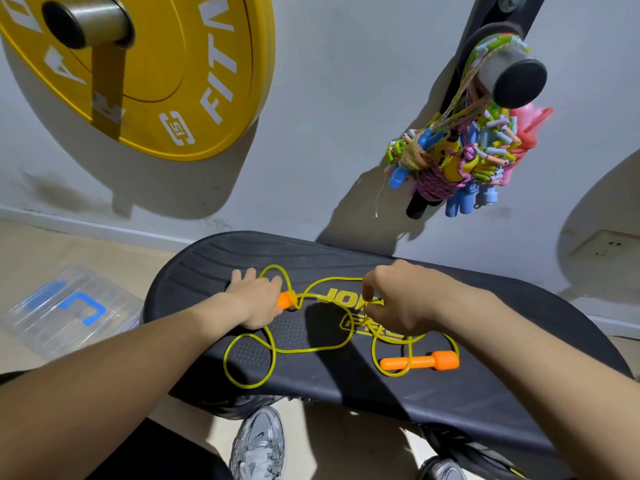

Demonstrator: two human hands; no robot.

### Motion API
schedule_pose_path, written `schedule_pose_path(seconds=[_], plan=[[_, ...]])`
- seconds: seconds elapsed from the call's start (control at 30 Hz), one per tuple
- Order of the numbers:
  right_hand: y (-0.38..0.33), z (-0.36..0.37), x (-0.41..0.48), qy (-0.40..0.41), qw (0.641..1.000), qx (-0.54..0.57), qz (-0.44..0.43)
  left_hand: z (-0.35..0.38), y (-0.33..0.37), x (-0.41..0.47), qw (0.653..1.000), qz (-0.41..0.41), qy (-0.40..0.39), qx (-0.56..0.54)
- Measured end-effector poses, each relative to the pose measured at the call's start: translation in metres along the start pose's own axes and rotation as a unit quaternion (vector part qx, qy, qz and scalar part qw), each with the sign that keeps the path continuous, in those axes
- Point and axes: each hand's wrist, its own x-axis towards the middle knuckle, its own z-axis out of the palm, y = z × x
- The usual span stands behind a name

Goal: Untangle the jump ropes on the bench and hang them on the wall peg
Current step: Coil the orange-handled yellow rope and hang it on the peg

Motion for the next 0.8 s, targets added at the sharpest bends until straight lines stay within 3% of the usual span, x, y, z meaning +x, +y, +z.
schedule_pose_path(seconds=[0.13, 0.3, 0.5, 0.67, 0.8], plan=[[0.004, 0.002, 0.005, 0.011, 1.000, 0.000, 0.008, -0.030, 0.015, -0.010, 0.992, 0.048, 0.080, -0.088], [0.009, -0.001, 0.008, 0.100, 0.994, 0.042, 0.011, -0.074, 0.036, -0.028, 0.935, 0.208, 0.114, -0.265], [0.014, -0.012, -0.002, 0.186, 0.967, 0.172, -0.002, -0.103, 0.050, -0.046, 0.916, 0.234, 0.180, -0.271], [0.029, -0.026, -0.011, 0.188, 0.946, 0.262, 0.016, -0.122, 0.038, -0.053, 0.918, 0.256, 0.141, -0.267], [0.037, -0.028, -0.015, 0.143, 0.884, 0.443, 0.048, -0.133, 0.025, -0.059, 0.937, 0.221, 0.150, -0.225]])
